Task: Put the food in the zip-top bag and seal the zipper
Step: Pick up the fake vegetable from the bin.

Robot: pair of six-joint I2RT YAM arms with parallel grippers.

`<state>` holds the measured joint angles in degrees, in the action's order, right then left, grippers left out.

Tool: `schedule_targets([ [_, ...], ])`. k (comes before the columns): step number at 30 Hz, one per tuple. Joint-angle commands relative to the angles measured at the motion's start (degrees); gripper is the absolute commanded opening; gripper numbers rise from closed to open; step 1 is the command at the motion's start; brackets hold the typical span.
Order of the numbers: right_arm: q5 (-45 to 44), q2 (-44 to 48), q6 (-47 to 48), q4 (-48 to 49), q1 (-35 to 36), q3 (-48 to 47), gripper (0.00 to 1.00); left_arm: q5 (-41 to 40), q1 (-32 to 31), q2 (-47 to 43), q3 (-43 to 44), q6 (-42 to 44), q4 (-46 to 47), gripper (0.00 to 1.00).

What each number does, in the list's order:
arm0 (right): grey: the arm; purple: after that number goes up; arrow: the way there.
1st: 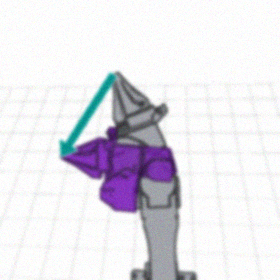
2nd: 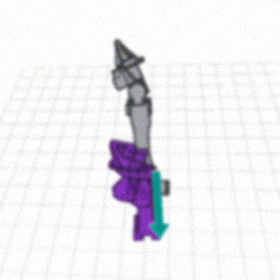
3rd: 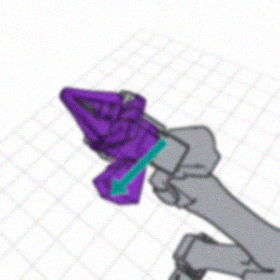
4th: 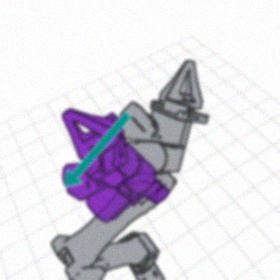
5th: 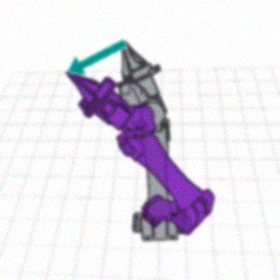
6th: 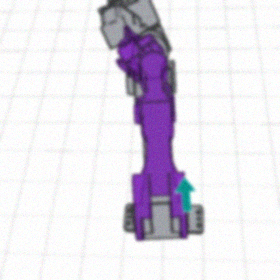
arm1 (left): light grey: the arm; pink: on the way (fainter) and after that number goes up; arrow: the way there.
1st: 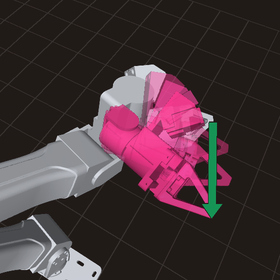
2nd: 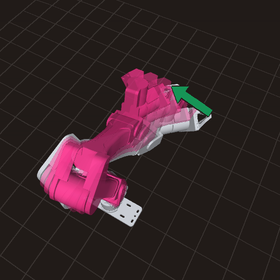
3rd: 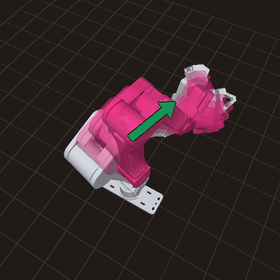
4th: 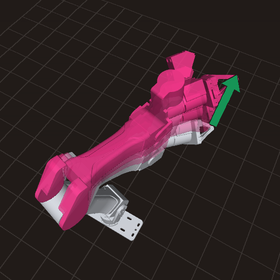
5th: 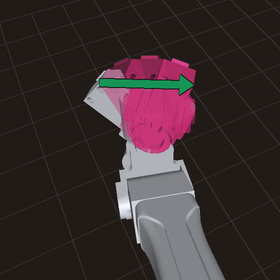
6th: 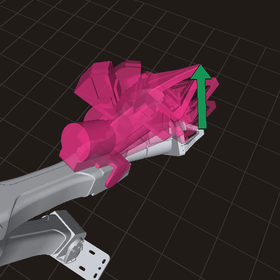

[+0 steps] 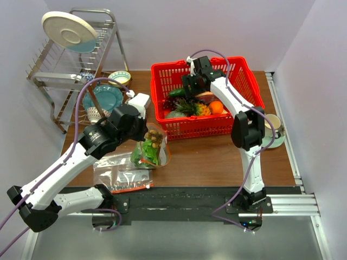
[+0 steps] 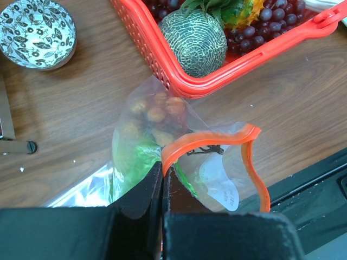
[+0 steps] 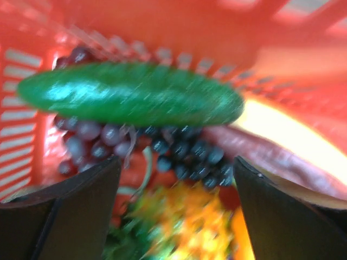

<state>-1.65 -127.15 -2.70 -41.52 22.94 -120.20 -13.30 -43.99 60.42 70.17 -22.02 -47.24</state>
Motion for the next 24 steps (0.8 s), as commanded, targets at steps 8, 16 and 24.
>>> schedule_targets([
  [8, 9.46, -4.24, 9.46, 14.61, -2.55, -0.92, 0.96, -1.2, 0.3, 2.85, 3.48, -0.48, 2.07, 0.0],
  [16, 16.94, -8.2, 10.35, 16.73, -2.99, -0.3, 0.93, -1.55, 0.3, 5.14, 5.5, 0.14, 1.63, 0.0],
  [24, 24.76, -0.82, 10.61, 19.98, -2.99, 10.93, 0.76, -1.29, 0.31, 6.46, 5.85, 0.05, 2.07, 0.0],
])
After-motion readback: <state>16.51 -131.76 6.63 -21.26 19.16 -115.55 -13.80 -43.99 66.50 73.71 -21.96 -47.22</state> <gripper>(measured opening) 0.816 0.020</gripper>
